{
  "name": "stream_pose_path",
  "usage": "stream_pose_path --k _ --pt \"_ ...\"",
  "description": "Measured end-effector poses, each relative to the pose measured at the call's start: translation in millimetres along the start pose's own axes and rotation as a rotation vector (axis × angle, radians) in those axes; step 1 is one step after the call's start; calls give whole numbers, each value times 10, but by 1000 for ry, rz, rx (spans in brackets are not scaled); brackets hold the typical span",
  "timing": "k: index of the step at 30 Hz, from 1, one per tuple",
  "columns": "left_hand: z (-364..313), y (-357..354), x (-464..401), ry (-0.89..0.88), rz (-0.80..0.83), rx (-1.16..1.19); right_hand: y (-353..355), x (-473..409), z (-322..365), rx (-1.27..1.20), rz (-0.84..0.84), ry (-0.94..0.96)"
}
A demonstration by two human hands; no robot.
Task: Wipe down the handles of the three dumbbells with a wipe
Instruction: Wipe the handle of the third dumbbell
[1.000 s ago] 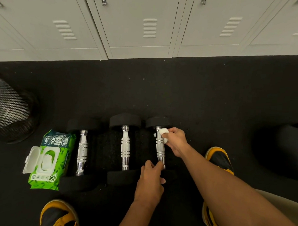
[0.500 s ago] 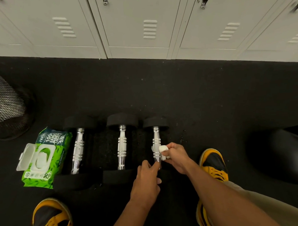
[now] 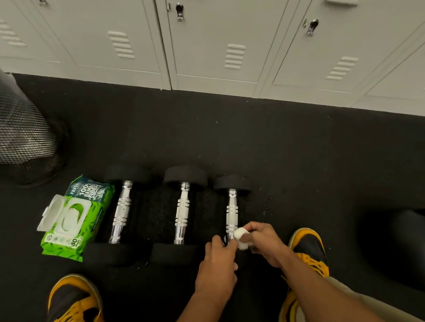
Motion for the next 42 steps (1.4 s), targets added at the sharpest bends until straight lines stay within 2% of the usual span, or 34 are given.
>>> stream_pose_path --k 2,6,9,12,20,31,42 --pt "-17 -19 4 -4 8 -10 103 -46 119 22 -122 72" --pt "-42 -59 2 1 29 -34 263 -51 712 296 -372 357" --pt "-45 -82 -9 -6 39 -49 126 -102 1016 506 -364 488" --pt "-29 -88 -16 0 53 -55 12 -166 1034 532 -359 488" --pt "-40 -77 -13 -19 43 -40 -51 -75 863 531 -208 481" --pt "-53 -104 -1 -27 18 -50 -190 112 643 846 136 472" --pt "-37 -111 12 -56 9 -12 -245 226 559 845 345 402"
Point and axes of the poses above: each hand's wrist, its own x-axis away from the middle knuckle, its own y-axis out of the back of the hand, z = x × y, the point moved 8 cm from there along -x, towards the middle knuckle, and after that the axes turned 14 degrees about y, right-handed, at the moved point
